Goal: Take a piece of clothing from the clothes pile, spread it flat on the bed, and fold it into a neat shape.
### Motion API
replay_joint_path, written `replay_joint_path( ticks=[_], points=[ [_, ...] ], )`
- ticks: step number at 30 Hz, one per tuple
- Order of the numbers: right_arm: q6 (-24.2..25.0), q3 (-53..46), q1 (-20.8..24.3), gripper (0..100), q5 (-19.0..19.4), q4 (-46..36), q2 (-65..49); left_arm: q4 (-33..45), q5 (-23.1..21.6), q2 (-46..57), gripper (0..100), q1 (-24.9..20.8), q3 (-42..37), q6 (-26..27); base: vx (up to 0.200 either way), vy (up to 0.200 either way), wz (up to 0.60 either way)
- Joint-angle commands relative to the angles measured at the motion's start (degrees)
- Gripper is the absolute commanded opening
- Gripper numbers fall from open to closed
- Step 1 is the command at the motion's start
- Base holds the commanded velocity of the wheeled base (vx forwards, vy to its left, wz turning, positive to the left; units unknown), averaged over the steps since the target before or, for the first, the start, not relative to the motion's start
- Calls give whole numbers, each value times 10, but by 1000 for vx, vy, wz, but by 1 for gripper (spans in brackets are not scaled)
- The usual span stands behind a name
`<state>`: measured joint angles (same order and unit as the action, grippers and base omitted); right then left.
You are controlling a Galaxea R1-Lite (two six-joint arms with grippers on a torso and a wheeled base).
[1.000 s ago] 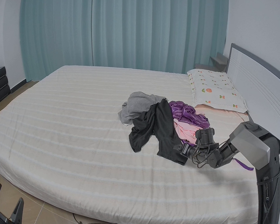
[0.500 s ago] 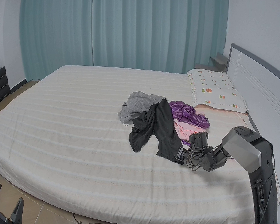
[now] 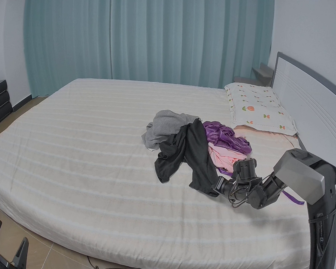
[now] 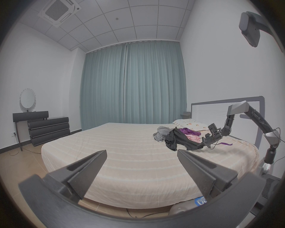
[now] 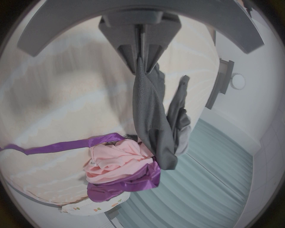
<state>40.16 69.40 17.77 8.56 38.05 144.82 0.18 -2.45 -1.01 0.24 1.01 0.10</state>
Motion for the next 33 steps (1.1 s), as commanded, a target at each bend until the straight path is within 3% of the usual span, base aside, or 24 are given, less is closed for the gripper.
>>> replay_joint_path(
  ticks=[1,2,3,5,10,14,21,33],
  points=[
    [25,-139,1,0,54,94,-125,0,0,6,100,0,-10,0,0,0,0],
    [25,-139,1,0,54,94,-125,0,0,6,100,0,-10,0,0,0,0],
    [37,-213,1,0,69,162,-176,0,0,6,100,0,-10,0,0,0,0],
    [41,-277,2,0,70,213,-224,0,0,6,100,0,-10,0,0,0,0],
    [39,-374,16,0,68,280,-326,0,0,6,100,0,-10,0,0,0,0],
    [38,-428,47,0,65,290,-424,0,0,6,100,0,-10,0,0,0,0],
    [35,-442,99,0,65,272,-557,0,0,6,100,0,-10,0,0,0,0],
    [26,-436,156,0,68,267,-646,0,0,6,100,0,-10,3,0,0,0]
  ],
)
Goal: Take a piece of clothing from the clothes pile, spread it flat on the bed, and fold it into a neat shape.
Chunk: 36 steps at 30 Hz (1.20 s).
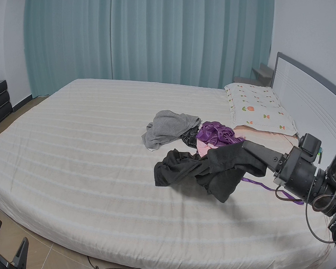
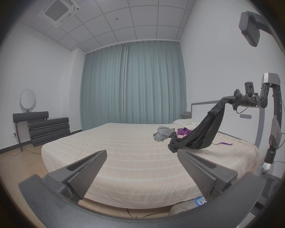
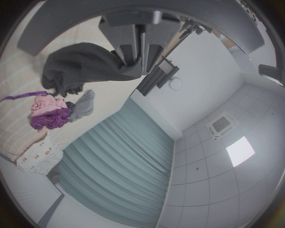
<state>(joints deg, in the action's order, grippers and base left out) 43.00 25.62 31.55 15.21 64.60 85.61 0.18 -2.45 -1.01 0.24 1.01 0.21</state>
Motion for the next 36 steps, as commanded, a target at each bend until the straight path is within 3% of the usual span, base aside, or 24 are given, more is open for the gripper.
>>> replay_joint_path(
  ticks=[1,20,26,30,33,36],
  points=[
    [-5,2,22,0,2,3,-58,0,0,6,100,0,-10,1,0,0,0],
    [-23,-32,26,0,17,4,-76,-2,0,-40,100,-38,-10,-1,0,0,0],
    [-24,-32,25,0,17,5,-78,-5,1,-17,100,-11,-10,10,0,0,0],
    [-23,-28,25,0,17,3,-76,-33,-5,-111,100,-19,204,-93,0,0,0],
    [-23,-31,26,0,18,3,-73,10,-10,-171,100,-22,268,-58,0,0,0],
    [-21,-28,20,0,18,3,-71,39,-19,-204,100,-27,240,-35,0,0,0]
  ],
)
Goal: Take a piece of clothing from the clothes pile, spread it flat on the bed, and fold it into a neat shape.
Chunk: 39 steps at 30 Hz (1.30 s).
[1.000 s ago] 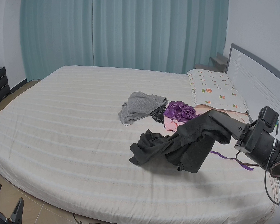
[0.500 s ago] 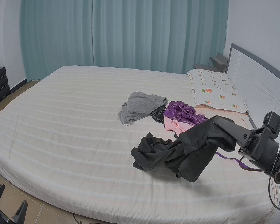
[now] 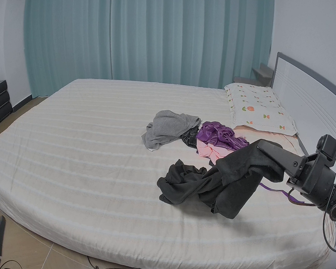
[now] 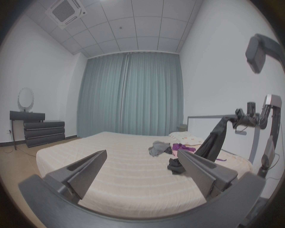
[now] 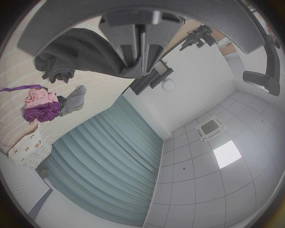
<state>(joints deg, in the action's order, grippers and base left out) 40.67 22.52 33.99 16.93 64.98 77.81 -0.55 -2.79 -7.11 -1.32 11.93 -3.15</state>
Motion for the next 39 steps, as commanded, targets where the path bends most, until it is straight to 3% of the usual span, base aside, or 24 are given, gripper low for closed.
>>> replay_joint_path(
  ticks=[1,6,12,18,23,25,26,33,34,39],
  points=[
    [1,4,-4,0,0,-1,8,44,-21,-156,100,-14,113,0,0,0,0],
    [-1,7,-6,0,-1,-3,6,21,-62,-212,100,-30,38,8,0,0,0],
    [-1,16,-10,0,-1,-5,11,5,-88,-322,100,-59,20,35,0,0,0],
    [-1,18,-12,0,-2,-5,22,-25,-94,-442,100,-102,12,36,0,0,0],
    [-9,24,-19,0,-2,-5,22,-96,-90,-584,100,-156,20,35,0,0,0],
    [-10,25,-19,0,-2,-5,22,-101,-90,-593,100,-158,19,35,0,0,0],
    [-14,31,-18,0,-1,-5,22,-151,-89,-674,100,-182,20,29,0,0,0],
    [-23,35,-16,0,-1,-4,25,-290,-83,-825,100,-214,22,16,0,0,0],
    [-29,36,-16,0,-1,1,27,-343,-75,-883,100,-235,22,2,0,0,0],
    [-31,35,-16,0,-1,0,28,-448,-24,-1025,100,-284,34,-40,0,0,0]
  ],
)
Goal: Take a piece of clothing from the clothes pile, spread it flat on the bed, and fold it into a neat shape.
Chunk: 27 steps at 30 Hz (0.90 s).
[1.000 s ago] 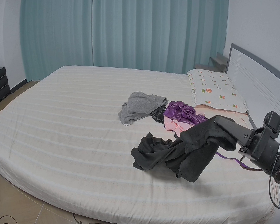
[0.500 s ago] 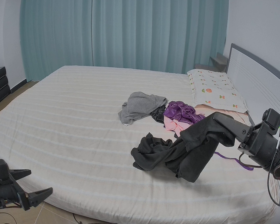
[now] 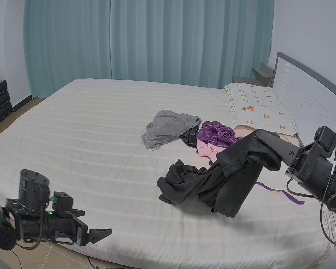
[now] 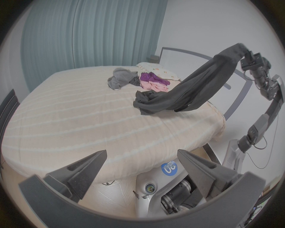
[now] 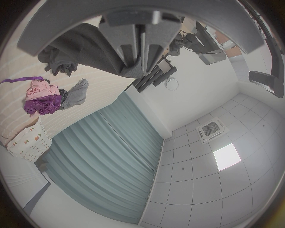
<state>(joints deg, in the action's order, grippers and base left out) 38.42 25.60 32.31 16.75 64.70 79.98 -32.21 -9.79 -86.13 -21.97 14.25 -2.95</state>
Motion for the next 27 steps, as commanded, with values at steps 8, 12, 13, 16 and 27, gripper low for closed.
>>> replay_joint_path(
  ticks=[8,12,13,16,27],
  points=[
    [-15,5,2,0,0,4,4,-294,122,-404,100,-132,94,-90,0,0,0],
    [-18,4,2,0,0,3,3,-311,143,-440,100,-138,137,-90,0,0,0],
    [-18,4,2,0,0,3,3,-310,144,-451,100,-142,155,-90,0,0,0],
    [-18,5,1,0,-3,3,4,-310,147,-487,100,-158,212,-89,0,0,0],
    [-17,2,0,0,-4,4,-2,-307,166,-580,100,-161,357,-90,0,0,0]
  ],
)
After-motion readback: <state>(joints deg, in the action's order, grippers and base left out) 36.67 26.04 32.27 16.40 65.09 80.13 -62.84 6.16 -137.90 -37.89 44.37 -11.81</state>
